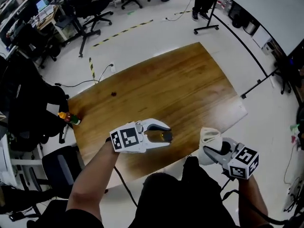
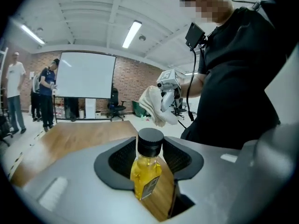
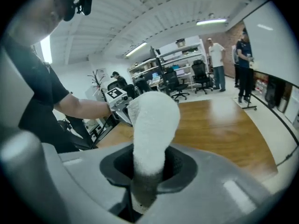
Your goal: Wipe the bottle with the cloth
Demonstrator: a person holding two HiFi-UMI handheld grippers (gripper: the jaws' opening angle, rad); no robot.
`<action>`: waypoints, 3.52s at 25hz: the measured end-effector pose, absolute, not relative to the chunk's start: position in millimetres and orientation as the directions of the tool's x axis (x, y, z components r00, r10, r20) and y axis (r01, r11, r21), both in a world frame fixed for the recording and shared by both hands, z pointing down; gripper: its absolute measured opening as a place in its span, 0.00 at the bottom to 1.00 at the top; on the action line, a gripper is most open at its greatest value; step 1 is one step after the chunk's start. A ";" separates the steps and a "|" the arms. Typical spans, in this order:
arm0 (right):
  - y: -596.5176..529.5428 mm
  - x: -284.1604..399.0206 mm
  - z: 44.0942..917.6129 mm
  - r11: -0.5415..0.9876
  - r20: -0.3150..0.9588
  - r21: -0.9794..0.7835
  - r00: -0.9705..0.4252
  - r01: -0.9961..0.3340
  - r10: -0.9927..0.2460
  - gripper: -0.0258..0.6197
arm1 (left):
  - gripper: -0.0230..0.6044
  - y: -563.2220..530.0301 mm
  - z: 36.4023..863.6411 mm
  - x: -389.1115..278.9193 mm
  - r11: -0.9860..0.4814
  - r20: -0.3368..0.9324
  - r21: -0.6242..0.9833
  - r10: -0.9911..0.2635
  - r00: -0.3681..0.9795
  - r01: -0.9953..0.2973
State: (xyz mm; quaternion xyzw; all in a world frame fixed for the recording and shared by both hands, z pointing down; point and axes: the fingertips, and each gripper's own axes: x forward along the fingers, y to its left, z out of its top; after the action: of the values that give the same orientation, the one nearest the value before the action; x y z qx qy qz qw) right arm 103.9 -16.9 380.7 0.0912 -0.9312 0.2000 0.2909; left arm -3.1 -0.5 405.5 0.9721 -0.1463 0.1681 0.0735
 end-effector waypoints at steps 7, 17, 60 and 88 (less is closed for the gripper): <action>23.7 152.3 398.5 0.795 0.604 -0.341 -0.765 -0.502 -0.224 0.15 | 0.35 1.4 421.8 9.3 -0.987 0.360 0.114 -0.066 0.931 -0.114; 37.8 149.7 405.1 0.737 0.577 -0.379 -0.766 -0.560 -0.284 0.15 | 0.31 -5.8 418.3 11.2 -0.988 0.349 0.067 -0.109 0.931 -0.141; -34.1 5.2 489.9 0.600 0.263 -0.626 -0.859 -0.498 -0.439 0.15 | 0.30 -66.7 445.5 -74.7 0.120 0.450 0.526 -0.879 0.155 -0.842; -45.1 193.3 443.8 0.533 0.466 -0.524 -0.747 -0.665 -0.474 0.15 | 0.30 -40.2 429.4 45.6 -0.259 0.346 -0.023 -0.908 0.235 -0.966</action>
State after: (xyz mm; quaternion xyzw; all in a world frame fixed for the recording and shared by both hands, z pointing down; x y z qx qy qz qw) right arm 193.3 -45.1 443.8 0.3292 -0.8651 0.3538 0.1345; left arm 45.6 -40.2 429.4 0.7796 -0.6009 0.1465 0.0980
